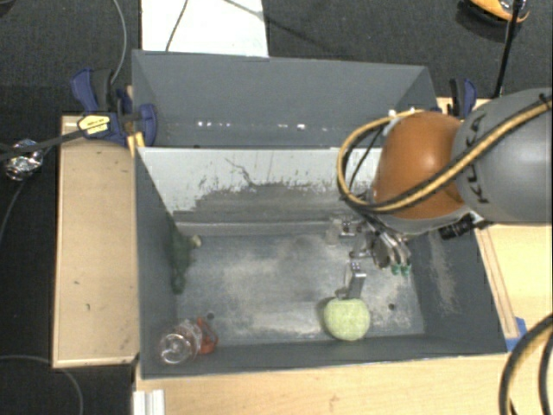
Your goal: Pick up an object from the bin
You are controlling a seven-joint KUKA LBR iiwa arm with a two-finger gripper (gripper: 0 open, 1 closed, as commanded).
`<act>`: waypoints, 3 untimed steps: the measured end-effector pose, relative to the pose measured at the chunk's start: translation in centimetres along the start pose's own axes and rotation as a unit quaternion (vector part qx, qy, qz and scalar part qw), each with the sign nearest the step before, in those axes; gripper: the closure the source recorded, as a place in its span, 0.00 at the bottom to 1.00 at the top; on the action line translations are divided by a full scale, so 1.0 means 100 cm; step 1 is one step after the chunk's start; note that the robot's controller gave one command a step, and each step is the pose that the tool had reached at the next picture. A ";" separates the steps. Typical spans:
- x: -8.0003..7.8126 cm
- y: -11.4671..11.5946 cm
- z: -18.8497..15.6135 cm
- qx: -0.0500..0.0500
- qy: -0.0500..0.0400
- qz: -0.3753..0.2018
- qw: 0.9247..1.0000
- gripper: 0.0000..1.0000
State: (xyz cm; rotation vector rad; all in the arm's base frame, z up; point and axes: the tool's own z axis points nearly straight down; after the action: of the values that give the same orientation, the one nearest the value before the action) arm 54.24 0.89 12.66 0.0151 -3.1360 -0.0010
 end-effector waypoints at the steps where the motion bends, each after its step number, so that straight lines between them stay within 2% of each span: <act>1: -0.002 0.000 -0.004 0.000 -0.004 0.000 1.000 0.00; 2: 0.019 -0.014 0.018 0.000 -0.006 -0.021 1.000 0.00; 3: 0.050 -0.040 0.046 0.000 -0.005 -0.099 0.995 0.00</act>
Offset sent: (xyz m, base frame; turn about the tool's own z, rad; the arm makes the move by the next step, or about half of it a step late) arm -0.0556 -0.0388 -0.0566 -0.1098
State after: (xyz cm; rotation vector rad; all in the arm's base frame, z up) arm 49.23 -3.20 8.14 0.3273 -3.1286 -0.0014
